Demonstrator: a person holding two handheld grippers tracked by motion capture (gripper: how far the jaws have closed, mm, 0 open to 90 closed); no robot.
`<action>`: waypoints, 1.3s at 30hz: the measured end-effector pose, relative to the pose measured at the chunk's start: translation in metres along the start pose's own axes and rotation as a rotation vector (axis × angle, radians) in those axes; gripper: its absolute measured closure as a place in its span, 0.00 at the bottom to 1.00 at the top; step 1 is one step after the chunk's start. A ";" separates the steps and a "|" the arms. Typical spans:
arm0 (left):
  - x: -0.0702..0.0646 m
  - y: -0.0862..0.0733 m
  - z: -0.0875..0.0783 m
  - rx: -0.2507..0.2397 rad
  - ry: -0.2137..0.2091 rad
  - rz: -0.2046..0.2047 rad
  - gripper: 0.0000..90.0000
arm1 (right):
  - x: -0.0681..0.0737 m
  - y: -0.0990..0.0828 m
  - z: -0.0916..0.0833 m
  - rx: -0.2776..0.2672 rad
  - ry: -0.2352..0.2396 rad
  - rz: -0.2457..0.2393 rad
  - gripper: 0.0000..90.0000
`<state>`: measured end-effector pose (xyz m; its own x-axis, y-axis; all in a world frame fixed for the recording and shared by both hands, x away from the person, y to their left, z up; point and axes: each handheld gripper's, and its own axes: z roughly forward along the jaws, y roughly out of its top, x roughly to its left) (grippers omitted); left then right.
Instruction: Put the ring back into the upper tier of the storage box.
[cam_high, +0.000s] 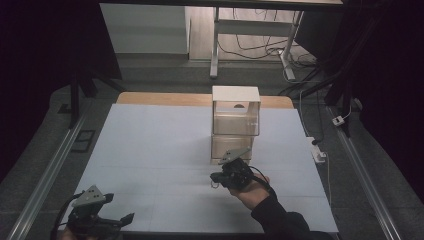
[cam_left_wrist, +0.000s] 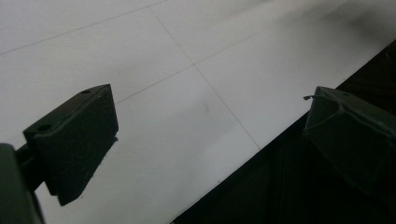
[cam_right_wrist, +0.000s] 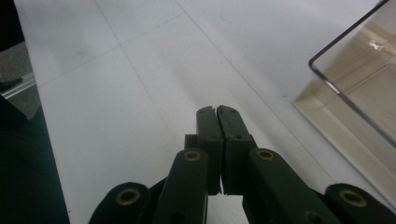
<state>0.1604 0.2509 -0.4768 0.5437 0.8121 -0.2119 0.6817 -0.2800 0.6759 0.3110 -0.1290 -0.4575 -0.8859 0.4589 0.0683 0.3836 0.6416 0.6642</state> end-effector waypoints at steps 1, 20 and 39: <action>0.000 0.000 0.000 -0.001 0.001 0.000 0.03 | 0.000 0.000 -0.002 -0.005 0.001 0.005 0.98; 0.001 0.000 0.001 0.011 -0.008 -0.005 0.03 | -0.006 0.016 -0.038 -0.093 0.018 0.024 0.98; 0.000 -0.001 0.000 0.008 -0.012 -0.005 0.03 | -0.014 0.047 -0.079 -0.179 0.026 0.031 0.98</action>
<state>0.1601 0.2514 -0.4774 0.5465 0.8070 -0.2238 0.6880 -0.2802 0.6694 0.3210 -0.1543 -0.3684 -0.8816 0.4594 0.1083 0.3604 0.5070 0.7830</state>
